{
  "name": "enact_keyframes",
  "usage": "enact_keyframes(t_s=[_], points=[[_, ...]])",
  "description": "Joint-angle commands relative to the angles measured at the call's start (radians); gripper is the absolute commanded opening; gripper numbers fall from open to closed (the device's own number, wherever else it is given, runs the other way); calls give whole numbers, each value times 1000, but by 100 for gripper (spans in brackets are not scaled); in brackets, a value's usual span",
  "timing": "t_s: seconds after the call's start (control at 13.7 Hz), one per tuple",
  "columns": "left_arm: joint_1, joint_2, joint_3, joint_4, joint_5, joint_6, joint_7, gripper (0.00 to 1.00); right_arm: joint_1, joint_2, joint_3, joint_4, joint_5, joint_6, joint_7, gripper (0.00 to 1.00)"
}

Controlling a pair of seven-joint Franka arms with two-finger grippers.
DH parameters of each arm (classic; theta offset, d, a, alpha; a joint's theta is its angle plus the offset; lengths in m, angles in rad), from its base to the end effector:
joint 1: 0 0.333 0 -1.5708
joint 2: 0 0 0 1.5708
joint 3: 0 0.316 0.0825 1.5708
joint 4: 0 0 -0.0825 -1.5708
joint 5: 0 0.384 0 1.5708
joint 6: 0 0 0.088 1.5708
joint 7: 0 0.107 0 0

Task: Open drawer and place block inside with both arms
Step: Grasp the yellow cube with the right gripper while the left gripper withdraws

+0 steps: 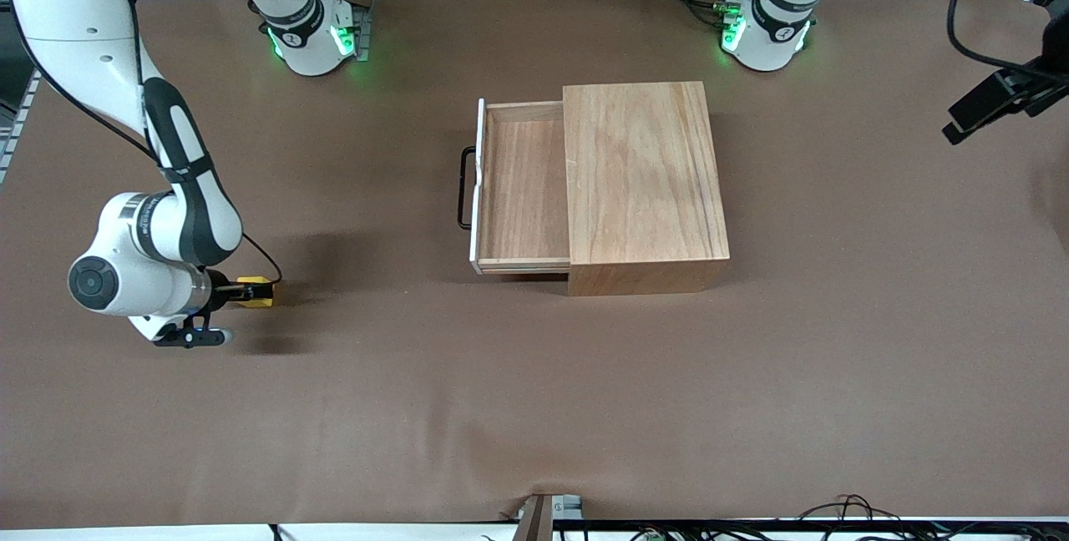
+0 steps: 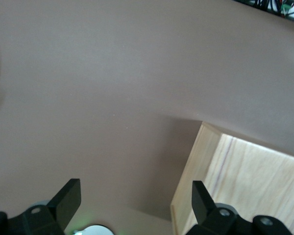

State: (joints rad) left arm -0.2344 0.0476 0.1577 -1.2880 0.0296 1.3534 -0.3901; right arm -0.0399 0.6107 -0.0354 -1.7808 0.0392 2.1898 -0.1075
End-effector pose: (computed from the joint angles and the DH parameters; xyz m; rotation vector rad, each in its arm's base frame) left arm 0.5398 -0.0407 0.7094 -3.0706 -0.4952 -0.0409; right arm 0.6342 -0.0451 0.1976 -3.0991 -0.0164 0.3102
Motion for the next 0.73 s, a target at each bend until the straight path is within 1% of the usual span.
enact_keyframes(t_s=[0.0, 0.07, 0.15, 0.22, 0.51, 0.58, 0.66], points=[[44, -64, -12, -74, -13, 4, 68, 100, -20, -8, 12, -25, -10, 21, -11, 70], [46, -75, -10, -91, -13, 4, 74, 100, -18, -3, 14, -25, -10, 22, -17, 43], [55, -84, -10, -106, -13, 4, 74, 100, -18, 0, 14, -25, -9, 22, -23, 20], [61, -92, -10, -115, -13, 7, 77, 100, -18, 0, 14, -25, -7, 22, -24, 0], [96, -104, -10, -125, -14, 9, 195, 100, -20, -9, 15, -23, -1, 10, -35, 0], [96, -107, -9, -128, -14, 9, 214, 100, -23, -22, 18, -19, 2, -10, -69, 0], [96, -112, -6, -135, -14, 9, 223, 100, -20, -46, 19, -6, 16, -63, -86, 0]])
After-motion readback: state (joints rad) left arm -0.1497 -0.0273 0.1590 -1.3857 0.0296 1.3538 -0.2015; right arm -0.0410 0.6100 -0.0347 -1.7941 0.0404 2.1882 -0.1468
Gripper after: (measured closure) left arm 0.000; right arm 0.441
